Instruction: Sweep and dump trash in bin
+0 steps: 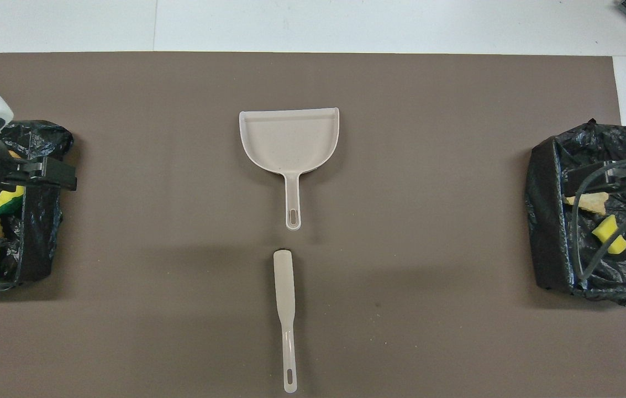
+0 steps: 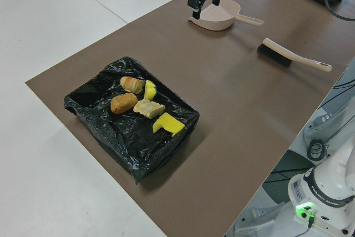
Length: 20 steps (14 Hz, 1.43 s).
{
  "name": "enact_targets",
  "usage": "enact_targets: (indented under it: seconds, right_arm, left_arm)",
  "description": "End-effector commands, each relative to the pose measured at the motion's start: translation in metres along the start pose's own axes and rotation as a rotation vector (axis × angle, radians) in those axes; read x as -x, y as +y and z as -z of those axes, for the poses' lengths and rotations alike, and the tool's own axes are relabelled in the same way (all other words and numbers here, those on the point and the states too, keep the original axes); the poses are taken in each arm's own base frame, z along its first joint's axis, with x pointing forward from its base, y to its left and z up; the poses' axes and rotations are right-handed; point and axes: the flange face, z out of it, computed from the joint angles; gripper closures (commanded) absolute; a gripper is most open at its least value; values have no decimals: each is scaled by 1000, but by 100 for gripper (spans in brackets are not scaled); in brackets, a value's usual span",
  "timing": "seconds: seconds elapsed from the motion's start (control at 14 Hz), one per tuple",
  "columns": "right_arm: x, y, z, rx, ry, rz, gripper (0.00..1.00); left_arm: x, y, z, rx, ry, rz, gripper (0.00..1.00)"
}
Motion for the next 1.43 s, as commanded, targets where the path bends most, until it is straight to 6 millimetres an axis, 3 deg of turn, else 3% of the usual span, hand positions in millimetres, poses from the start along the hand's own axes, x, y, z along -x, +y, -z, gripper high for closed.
enact_targets:
  seconds: [0.0, 0.21, 0.5, 0.72, 1.36]
  right_arm:
    - [3, 2, 4, -22, 1, -16, 0]
    - [3, 2, 4, -22, 1, -16, 0]
    - [3, 2, 4, -22, 1, -16, 0]
    - [3, 2, 4, -22, 1, -16, 0]
    - [3, 2, 4, -22, -1, -16, 0]
  left_arm:
    - [20, -5, 31, -24, -25, -83, 0]
    - [38, -7, 52, -23, -10, -81, 0]
    - [41, -7, 60, -16, 25, -50, 0]
    - [46, -19, 71, 4, 57, -24, 0]
    - [43, -20, 73, 47, 88, -20, 0]
